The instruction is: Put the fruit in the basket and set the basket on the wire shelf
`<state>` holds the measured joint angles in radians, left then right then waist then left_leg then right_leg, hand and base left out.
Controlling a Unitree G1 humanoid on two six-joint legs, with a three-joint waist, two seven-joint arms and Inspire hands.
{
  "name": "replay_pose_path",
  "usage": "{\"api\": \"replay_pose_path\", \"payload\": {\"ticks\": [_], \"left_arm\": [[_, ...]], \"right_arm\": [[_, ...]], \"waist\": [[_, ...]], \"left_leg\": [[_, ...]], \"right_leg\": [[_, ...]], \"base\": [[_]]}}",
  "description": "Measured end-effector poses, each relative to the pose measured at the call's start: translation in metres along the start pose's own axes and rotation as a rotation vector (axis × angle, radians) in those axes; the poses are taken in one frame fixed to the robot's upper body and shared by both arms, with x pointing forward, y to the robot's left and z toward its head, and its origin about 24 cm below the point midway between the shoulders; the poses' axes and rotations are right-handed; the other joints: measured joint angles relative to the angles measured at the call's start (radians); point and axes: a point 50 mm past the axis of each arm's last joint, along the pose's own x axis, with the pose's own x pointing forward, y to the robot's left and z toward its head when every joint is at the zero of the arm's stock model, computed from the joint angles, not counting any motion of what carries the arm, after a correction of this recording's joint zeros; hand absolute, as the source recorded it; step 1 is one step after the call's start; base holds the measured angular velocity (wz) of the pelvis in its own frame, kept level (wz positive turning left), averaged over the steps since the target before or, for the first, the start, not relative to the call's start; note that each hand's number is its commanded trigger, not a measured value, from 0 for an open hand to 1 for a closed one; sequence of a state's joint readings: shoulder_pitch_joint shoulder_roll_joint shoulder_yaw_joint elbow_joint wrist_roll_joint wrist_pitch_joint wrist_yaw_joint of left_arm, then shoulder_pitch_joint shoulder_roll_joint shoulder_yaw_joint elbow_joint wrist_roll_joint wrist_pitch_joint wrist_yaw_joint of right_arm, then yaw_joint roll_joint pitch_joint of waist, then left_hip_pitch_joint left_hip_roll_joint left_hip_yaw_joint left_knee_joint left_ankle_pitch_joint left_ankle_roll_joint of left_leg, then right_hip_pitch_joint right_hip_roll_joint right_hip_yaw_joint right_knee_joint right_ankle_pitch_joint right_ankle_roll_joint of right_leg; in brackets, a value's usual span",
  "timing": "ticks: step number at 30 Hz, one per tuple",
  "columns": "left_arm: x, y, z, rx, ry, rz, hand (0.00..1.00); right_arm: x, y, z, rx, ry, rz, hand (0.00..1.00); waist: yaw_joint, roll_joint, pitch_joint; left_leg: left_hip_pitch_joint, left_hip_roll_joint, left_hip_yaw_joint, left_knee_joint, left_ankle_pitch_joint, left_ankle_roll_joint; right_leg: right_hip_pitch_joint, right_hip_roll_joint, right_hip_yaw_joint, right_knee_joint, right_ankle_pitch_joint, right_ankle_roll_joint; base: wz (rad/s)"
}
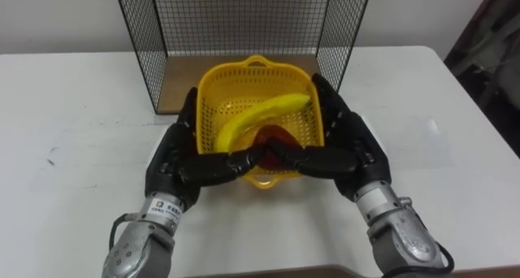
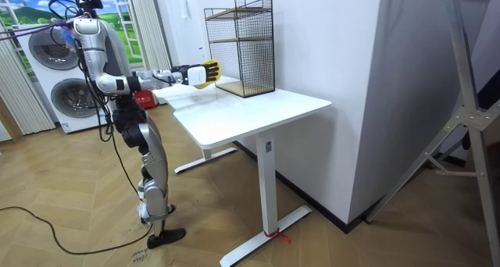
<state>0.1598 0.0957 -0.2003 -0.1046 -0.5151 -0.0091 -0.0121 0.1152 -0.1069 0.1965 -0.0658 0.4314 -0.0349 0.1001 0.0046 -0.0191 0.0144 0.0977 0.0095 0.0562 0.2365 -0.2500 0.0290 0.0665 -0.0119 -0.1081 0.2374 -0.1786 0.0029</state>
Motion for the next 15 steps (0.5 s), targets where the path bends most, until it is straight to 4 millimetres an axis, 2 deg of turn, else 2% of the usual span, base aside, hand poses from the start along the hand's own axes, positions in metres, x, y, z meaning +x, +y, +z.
{"api": "replay_pose_path", "payload": {"ticks": [5,9,12,14,15], "left_arm": [[0.0004,-0.0001,0.0004,0.001,-0.002,-0.001,0.00],[0.0004,0.0004,0.0014,0.005,-0.006,0.001,0.00],[0.0005,0.0050,0.0048,0.007,-0.023,0.020,0.00],[0.0002,0.0088,0.0069,0.012,-0.031,0.033,0.00],[0.0001,0.0089,0.0069,0.011,-0.031,0.034,0.00]], "right_arm": [[0.0002,0.0010,0.0012,0.003,-0.006,0.004,0.00],[0.0003,0.0011,0.0013,0.014,-0.007,0.004,0.00],[0.0011,0.0027,0.0002,0.011,-0.007,0.016,0.00],[0.0007,0.0037,-0.0032,0.014,0.004,0.023,0.00],[0.0005,0.0036,-0.0036,0.015,0.006,0.025,0.00]], "waist": [[0.004,0.012,-0.0032],[0.008,0.014,-0.0051],[0.019,-0.004,0.0020],[0.025,-0.015,0.0056],[0.026,-0.017,0.0059]], "left_leg": [[0.001,0.005,0.011,0.002,-0.001,-0.001],[-0.002,0.011,0.025,0.022,-0.004,-0.006],[-0.030,0.026,0.051,0.119,-0.042,-0.018],[-0.092,0.048,0.052,0.275,-0.076,-0.038],[-0.108,0.051,0.052,0.313,-0.077,-0.039]], "right_leg": [[-0.005,0.002,0.004,0.005,0.001,-0.001],[-0.025,0.007,0.009,0.036,-0.002,-0.004],[-0.053,0.011,0.001,0.109,-0.043,-0.024],[-0.080,0.018,0.001,0.177,-0.091,-0.041],[-0.085,0.020,0.004,0.188,-0.101,-0.044]], "base": [[-0.04],[-0.13],[-0.26],[-0.06],[0.00]]}}
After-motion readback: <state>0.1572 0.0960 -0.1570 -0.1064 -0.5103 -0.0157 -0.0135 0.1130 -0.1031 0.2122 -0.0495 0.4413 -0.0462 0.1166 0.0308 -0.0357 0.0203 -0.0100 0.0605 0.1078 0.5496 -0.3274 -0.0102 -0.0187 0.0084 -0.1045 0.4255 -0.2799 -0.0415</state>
